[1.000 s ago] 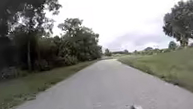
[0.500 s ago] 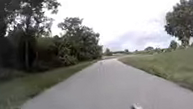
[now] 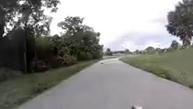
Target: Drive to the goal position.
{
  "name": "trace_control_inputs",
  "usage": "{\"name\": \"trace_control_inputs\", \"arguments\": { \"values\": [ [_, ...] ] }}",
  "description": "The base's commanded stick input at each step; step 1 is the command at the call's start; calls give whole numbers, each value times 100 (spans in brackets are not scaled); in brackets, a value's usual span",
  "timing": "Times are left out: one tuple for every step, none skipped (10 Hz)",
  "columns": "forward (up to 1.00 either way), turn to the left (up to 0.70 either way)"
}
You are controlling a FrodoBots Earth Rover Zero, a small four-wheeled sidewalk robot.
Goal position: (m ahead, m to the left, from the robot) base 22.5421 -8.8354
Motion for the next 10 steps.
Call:
{"name": "trace_control_inputs", "arguments": {
  "values": [
    [70,0],
    [70,0],
    [70,0],
    [70,0],
    [70,0],
    [70,0],
    [70,0],
    [70,0],
    [70,-6],
    [70,-17]
  ]
}}
